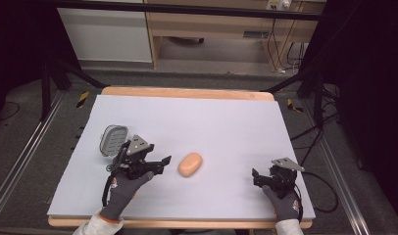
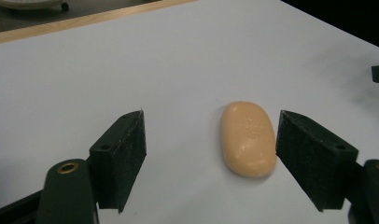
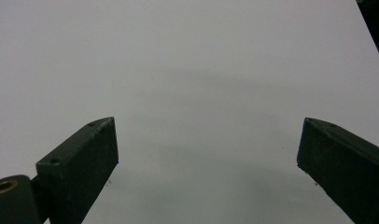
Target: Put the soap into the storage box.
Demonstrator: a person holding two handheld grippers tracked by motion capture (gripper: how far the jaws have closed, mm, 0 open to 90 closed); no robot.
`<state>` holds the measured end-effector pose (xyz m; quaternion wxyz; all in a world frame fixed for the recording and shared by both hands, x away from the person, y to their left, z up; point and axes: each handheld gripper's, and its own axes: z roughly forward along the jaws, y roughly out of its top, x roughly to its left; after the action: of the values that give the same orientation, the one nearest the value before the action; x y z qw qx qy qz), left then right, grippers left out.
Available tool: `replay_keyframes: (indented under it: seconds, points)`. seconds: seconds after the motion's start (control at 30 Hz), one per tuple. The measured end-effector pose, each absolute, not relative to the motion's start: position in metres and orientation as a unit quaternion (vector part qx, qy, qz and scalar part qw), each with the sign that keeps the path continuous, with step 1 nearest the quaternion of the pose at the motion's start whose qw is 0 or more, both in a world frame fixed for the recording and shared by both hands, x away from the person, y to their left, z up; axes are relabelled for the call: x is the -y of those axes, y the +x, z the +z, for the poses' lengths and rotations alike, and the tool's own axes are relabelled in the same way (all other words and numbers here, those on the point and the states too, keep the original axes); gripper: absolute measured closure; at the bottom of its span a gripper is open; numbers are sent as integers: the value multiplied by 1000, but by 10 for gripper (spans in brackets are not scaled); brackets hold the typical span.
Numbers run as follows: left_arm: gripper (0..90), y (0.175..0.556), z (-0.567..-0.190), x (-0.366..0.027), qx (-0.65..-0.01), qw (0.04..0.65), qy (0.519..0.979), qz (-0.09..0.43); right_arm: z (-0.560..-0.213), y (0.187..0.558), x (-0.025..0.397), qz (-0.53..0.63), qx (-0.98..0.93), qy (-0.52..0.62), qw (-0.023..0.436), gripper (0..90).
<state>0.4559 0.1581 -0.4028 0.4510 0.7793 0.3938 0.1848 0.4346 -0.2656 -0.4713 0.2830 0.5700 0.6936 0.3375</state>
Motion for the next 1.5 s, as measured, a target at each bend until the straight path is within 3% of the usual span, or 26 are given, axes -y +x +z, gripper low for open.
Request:
replay_keyframes:
  seconds: [0.7,1.5]
  points:
    - [226,477,-415,-101,-362,414,820,156,-471,436,264,340,-697,568,276,54]
    - [221,491,-439,-71,-356,356,852,143,-473,437,263,338,-702,567,269,53]
